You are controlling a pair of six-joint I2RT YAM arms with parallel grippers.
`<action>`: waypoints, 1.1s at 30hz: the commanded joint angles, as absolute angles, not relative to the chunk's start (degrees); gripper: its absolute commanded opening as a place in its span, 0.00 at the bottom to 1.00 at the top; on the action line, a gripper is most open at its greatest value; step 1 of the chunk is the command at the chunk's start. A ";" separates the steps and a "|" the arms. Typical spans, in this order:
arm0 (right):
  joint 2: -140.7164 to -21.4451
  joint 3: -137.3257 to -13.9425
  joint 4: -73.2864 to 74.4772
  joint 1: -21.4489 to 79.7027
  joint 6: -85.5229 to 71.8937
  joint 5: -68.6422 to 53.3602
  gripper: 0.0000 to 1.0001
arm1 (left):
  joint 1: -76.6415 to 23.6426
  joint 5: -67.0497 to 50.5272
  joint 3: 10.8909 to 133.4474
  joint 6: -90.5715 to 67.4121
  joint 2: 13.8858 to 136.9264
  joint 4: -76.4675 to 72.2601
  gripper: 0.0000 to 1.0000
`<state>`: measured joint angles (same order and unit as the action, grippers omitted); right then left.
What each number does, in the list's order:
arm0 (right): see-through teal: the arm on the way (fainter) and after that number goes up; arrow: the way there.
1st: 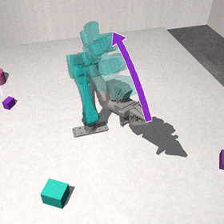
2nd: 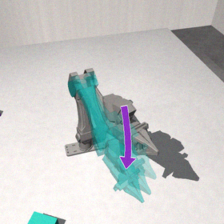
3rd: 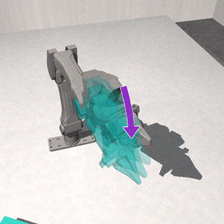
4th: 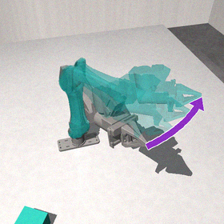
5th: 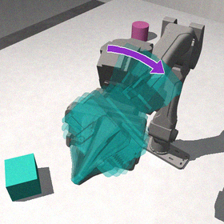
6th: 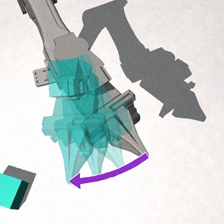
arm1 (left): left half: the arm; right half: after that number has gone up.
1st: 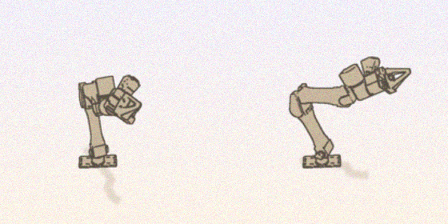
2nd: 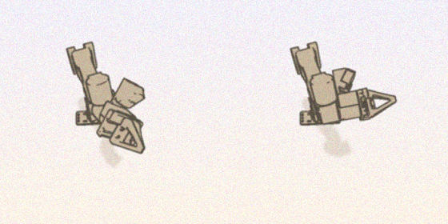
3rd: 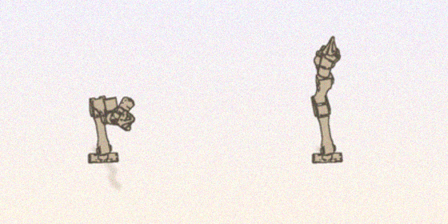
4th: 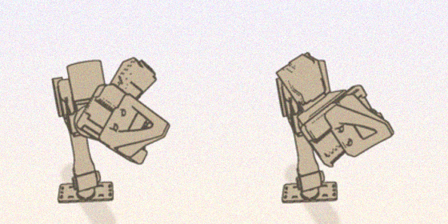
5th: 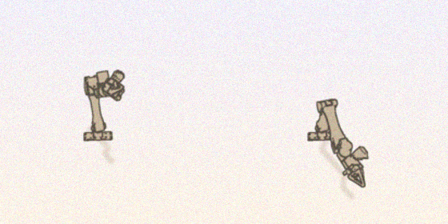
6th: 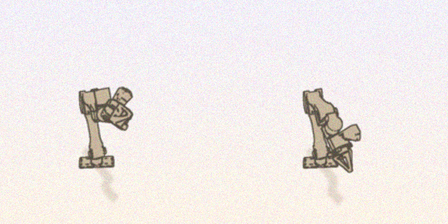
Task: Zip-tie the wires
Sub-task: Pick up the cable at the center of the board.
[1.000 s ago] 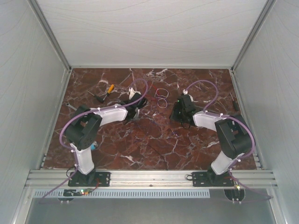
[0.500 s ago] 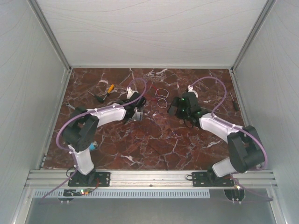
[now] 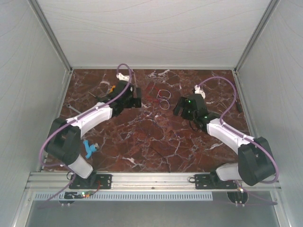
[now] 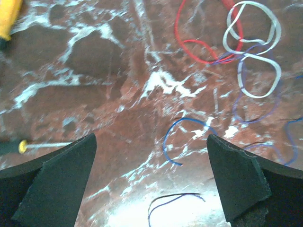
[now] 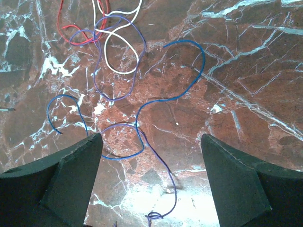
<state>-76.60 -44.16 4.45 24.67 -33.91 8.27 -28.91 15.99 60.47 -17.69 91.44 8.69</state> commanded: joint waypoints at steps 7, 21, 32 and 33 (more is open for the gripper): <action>-73.26 -41.34 1.75 24.18 -32.63 10.20 0.82 | -21.95 -17.34 76.25 -10.76 106.09 1.10 0.87; -72.51 -39.66 -0.04 22.99 -33.48 6.10 0.81 | -22.36 -26.59 92.68 -4.42 125.41 6.07 0.52; -72.98 -39.32 -0.44 22.25 -33.83 4.49 0.81 | -23.37 -26.66 100.34 -3.52 132.05 8.71 0.45; -73.06 -39.32 -0.45 22.15 -33.84 4.35 0.81 | -23.50 -26.79 100.70 -3.56 132.39 8.78 0.44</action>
